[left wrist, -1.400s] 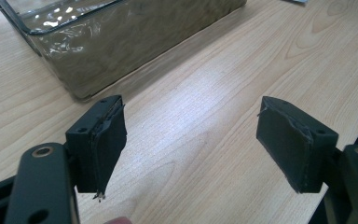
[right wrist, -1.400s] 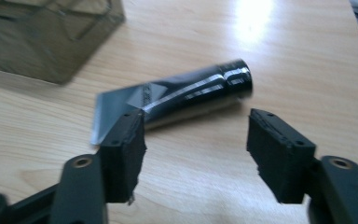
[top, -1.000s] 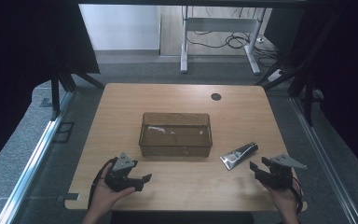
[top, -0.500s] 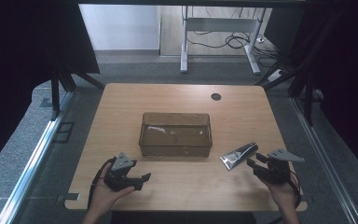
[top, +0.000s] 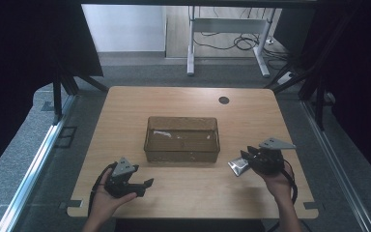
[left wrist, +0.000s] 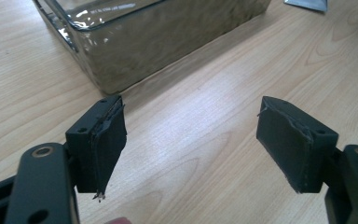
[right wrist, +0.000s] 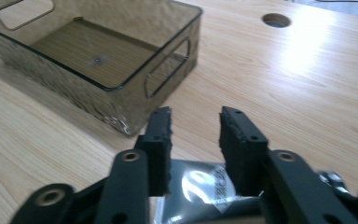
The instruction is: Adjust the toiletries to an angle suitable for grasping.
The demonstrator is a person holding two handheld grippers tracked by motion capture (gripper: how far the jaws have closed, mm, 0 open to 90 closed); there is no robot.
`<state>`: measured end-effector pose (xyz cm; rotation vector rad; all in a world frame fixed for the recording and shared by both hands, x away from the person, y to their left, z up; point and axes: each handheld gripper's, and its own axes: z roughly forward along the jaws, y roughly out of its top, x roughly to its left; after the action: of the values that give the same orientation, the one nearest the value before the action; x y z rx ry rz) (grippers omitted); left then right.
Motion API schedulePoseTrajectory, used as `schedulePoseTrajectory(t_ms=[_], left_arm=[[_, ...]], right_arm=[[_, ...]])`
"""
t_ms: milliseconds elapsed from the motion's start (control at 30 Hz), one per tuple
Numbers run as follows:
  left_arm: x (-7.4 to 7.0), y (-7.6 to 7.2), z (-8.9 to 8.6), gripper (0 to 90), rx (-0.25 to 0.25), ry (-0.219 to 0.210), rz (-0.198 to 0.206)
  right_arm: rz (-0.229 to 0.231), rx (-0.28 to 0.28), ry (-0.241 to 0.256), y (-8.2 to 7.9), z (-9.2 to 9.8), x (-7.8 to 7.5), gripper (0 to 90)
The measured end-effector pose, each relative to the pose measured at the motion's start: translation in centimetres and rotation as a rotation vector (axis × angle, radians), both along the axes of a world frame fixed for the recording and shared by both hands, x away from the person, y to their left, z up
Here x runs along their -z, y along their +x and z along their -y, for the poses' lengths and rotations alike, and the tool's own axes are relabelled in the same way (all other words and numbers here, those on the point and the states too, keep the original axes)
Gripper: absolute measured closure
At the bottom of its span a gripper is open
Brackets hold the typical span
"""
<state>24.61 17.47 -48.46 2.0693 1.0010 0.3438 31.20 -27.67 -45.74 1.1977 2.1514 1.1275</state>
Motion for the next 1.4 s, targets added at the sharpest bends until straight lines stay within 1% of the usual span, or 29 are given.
schedulePoseTrajectory(t_ms=[33,100,167,200,233,300,400,467,567,600,633,733,767,833,933,1033,1167,1267,1400], left_arm=[[0.0,0.0,0.1,24.5,0.002,0.002,0.000],[-0.1,-0.1,0.1,24.4,0.002,0.004,0.002],[-0.1,-0.1,0.1,24.5,0.003,0.005,0.002],[0.0,-0.1,0.2,24.5,0.004,0.006,0.002],[-0.1,-0.2,0.2,24.5,0.005,0.005,0.003],[-0.2,-0.4,0.3,24.5,0.014,0.002,0.006],[-0.2,-0.4,0.5,24.5,0.021,0.003,0.005],[0.0,-0.3,0.7,24.4,0.026,0.006,0.001],[0.4,-0.1,0.9,24.5,0.028,0.015,-0.010],[0.4,0.0,1.0,24.5,0.029,0.018,-0.013],[0.5,0.0,1.0,24.5,0.030,0.018,-0.014],[0.4,-0.1,1.2,24.5,0.035,0.019,-0.011],[0.4,-0.1,1.2,24.5,0.040,0.019,-0.013],[0.5,-0.1,1.3,24.5,0.042,0.020,-0.013],[0.6,-0.1,1.4,24.5,0.042,0.021,-0.017],[0.6,-0.1,1.4,24.5,0.042,0.022,-0.016],[0.4,-0.1,1.4,24.5,0.044,0.023,-0.012],[0.4,-0.2,1.4,24.5,0.047,0.023,-0.011],[0.5,-0.1,1.4,24.5,0.043,0.022,-0.012]], right_arm=[[-0.002,-0.010,-0.005,0.2,-0.3,0.1,66.6],[-0.001,-0.019,-0.018,0.4,-0.8,0.5,73.5],[-0.027,-0.042,-0.029,0.7,-1.1,1.2,80.7],[-0.027,-0.042,-0.029,0.7,-1.1,1.2,80.7],[-0.049,-0.048,-0.027,0.7,-1.2,1.7,83.1],[-0.057,-0.047,-0.029,0.6,-1.2,2.2,85.1],[-0.063,-0.041,-0.057,0.6,-1.3,2.7,86.5],[-0.065,-0.040,-0.066,0.7,-1.4,2.8,87.2],[-0.080,-0.042,-0.076,1.0,-1.5,3.5,87.7],[-0.087,-0.043,-0.085,1.4,-1.6,4.0,88.6],[-0.087,-0.043,-0.085,1.4,-1.6,4.0,88.6],[-0.105,-0.040,-0.093,2.3,-1.9,4.8,89.0],[-0.112,-0.043,-0.100,2.9,-2.2,5.2,89.1],[-0.116,-0.043,-0.104,3.1,-2.4,5.4,89.2],[-0.122,-0.046,-0.132,3.6,-3.0,6.0,89.2],[-0.138,-0.045,-0.146,3.9,-3.5,6.6,89.2],[-0.143,-0.048,-0.151,3.9,-3.6,6.8,89.2],[-0.142,-0.047,-0.172,3.9,-3.9,7.0,89.2],[-0.140,-0.043,-0.175,4.1,-4.0,7.2,89.1]])
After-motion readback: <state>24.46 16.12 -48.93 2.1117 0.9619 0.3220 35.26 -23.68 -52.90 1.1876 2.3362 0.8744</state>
